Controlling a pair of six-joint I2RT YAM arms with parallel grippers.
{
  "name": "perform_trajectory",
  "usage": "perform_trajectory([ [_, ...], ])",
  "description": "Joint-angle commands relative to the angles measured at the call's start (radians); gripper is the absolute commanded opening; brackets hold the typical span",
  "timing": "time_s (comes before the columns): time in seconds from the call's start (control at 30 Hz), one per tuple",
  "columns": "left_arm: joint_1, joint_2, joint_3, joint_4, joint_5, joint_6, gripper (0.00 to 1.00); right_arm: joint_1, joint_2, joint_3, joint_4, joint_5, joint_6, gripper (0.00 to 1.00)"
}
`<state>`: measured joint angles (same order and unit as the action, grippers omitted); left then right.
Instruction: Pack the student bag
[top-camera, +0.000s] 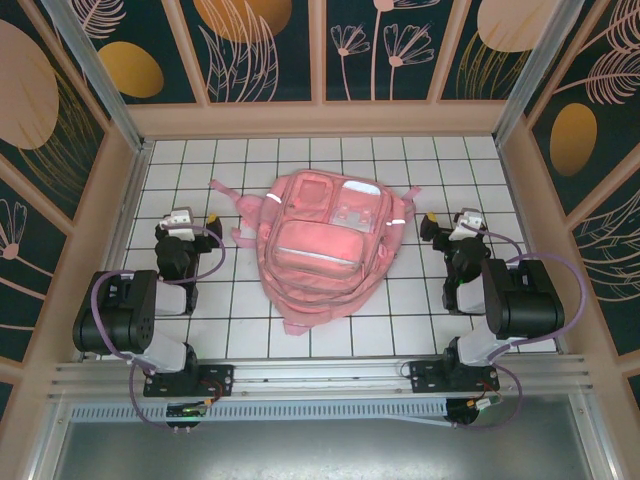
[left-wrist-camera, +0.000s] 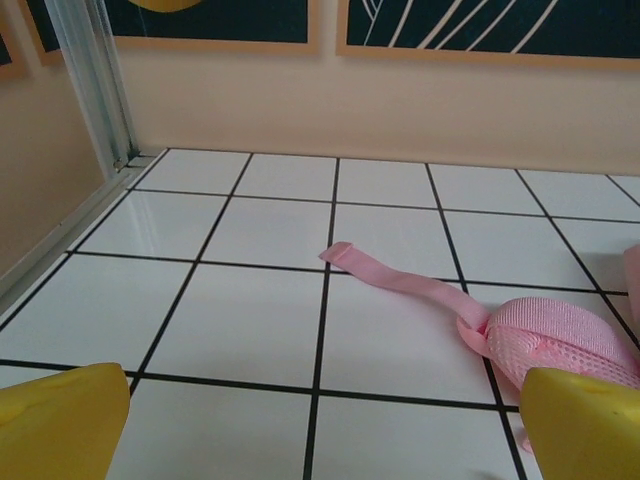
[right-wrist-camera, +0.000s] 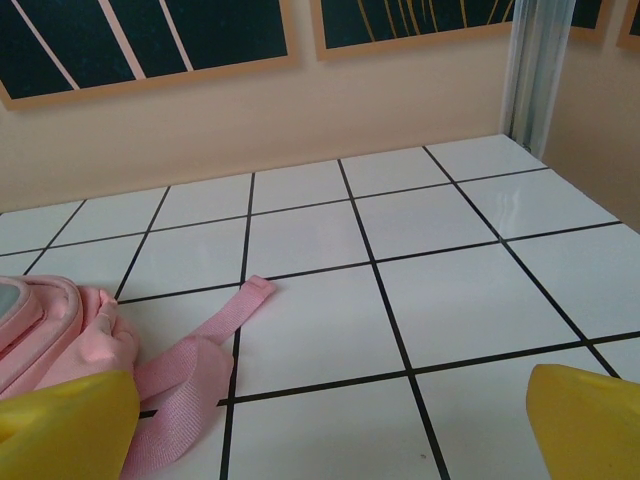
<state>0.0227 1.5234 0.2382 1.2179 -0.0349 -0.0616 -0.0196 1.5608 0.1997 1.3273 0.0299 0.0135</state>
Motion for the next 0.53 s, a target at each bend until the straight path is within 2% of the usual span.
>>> perform_trajectory([
  [0.0, 0.005, -0.004, -0.003, 0.057, 0.004, -0.020, 0.99, 0.000, 0.004, 0.014, 0.010, 0.020, 0.007, 0.99],
  [0.1, 0.005, -0.004, -0.002, 0.054, 0.004, -0.018, 0.99, 0.000, 0.004, 0.015, 0.009, 0.018, 0.004, 0.99],
  [0.2, 0.005, -0.004, -0.002, 0.055, 0.004, -0.018, 0.99, -0.014, 0.005, 0.028, -0.016, -0.036, 0.001, 0.99],
  [0.5, 0.005, -0.005, -0.002, 0.055, 0.004, -0.019, 0.99, -0.008, 0.004, 0.022, -0.002, -0.035, -0.001, 0.99],
])
